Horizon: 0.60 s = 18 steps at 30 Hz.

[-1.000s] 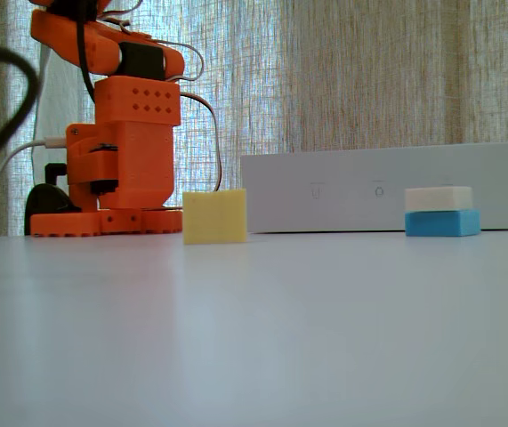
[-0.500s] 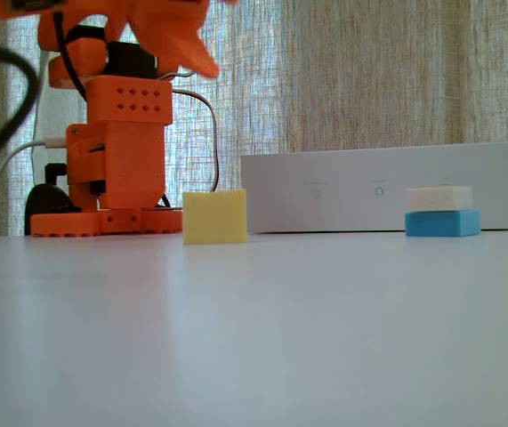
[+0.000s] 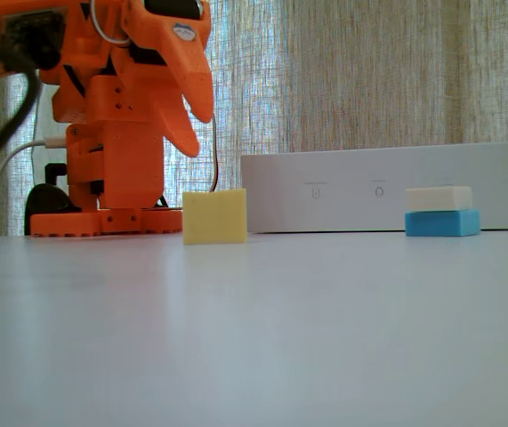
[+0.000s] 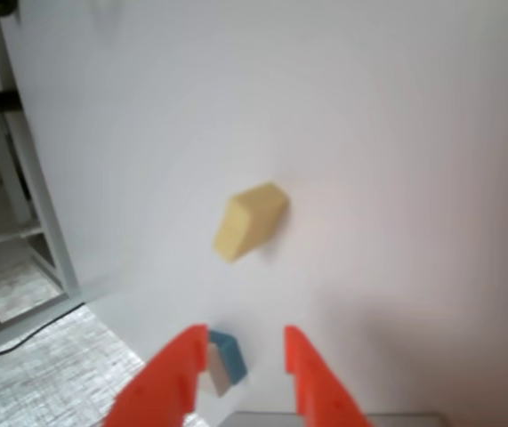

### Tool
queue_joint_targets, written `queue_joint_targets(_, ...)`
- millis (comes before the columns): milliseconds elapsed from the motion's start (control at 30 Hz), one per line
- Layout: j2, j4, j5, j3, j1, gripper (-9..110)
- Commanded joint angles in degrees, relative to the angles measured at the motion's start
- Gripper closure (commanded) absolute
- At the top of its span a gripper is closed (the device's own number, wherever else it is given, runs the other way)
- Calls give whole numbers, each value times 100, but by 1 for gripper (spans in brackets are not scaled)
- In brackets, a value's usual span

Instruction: Grasp the pink cuboid and put it in the bin.

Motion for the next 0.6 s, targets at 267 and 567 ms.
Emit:
queue_joint_targets(267,176,149,-105,53,53,108)
queue_joint_targets(567,176,149,-88,53,62,110)
